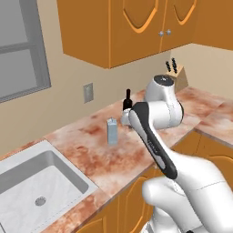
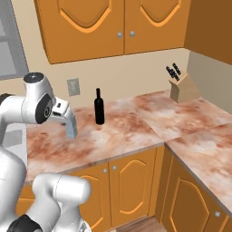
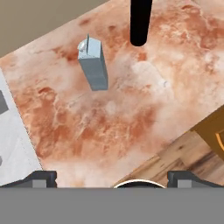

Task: Move the drinks to the dining counter.

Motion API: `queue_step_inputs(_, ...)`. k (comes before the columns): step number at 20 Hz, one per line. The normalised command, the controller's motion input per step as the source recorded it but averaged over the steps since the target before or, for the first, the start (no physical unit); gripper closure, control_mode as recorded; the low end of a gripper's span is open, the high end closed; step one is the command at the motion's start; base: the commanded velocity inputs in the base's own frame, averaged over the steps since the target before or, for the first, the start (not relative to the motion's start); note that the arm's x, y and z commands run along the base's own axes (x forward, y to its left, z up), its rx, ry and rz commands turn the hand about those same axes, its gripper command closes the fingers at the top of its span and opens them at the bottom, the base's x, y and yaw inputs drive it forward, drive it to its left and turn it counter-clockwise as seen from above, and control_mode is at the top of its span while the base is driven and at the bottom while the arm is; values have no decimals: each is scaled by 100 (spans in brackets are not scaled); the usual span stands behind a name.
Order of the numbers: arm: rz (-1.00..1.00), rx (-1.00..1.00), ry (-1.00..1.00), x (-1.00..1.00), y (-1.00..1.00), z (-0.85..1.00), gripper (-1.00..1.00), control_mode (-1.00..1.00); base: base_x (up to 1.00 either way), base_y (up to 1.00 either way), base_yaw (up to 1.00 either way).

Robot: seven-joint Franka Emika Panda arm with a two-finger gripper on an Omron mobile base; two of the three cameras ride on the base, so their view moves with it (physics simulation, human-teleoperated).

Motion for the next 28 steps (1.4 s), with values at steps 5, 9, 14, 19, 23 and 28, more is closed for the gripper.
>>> queue_step_inputs(5,-3,0,0,77,-17,-16,-100,-100,0,0,0)
queue_step_inputs(9,-3,0,-2,87,6,-21,-100,-100,0,0,0)
queue_step_inputs(14,-4,0,-1,60,18,-20,-100,-100,0,0,0)
queue_step_inputs(19,-6,0,0,46,31,-29,-100,-100,0,0,0)
queue_step_inputs(23,-5,0,0,47,33,-24,-100,-100,0,0,0)
queue_step_inputs(28,-7,0,0,57,41,-3,-100,-100,0,0,0)
